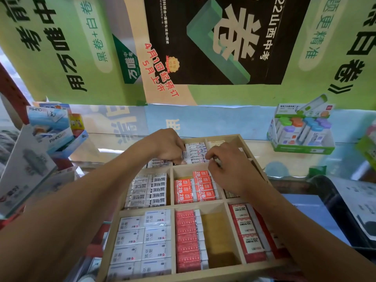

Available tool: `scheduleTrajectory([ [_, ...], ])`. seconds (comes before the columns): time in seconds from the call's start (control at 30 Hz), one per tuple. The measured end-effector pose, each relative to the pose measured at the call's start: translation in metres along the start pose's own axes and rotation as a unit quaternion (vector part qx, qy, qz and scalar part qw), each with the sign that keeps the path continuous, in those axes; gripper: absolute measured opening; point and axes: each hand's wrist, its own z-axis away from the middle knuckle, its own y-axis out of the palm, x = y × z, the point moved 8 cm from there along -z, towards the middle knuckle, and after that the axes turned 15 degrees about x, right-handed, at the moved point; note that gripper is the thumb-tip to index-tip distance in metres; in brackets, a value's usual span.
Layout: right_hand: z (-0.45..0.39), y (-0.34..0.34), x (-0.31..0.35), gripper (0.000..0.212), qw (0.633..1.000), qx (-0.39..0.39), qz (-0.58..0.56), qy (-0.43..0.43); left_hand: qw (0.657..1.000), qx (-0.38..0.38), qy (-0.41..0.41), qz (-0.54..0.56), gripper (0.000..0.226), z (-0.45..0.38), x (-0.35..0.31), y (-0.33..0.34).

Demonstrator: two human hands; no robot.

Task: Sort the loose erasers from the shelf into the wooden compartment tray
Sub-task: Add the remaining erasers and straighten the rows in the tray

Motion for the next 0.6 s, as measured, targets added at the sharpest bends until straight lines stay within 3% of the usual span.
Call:
scheduleTrajectory([
  [0.23,0.001,0.001,0.002,0.021,1.000,-0.003,0.010,0.007,0.998,-0.008,-0.002,-0.059,0.032,0.003,-0.001,0.004],
  [0.43,0.004,0.000,0.005,0.024,1.000,0.004,0.022,0.021,0.996,0.048,0.046,-0.065,0.037,0.016,-0.005,0.009],
  [0.6,0.004,-0.001,0.006,0.025,0.999,0.004,0.024,0.020,0.980,0.068,-0.004,-0.187,0.040,0.009,-0.023,-0.002],
])
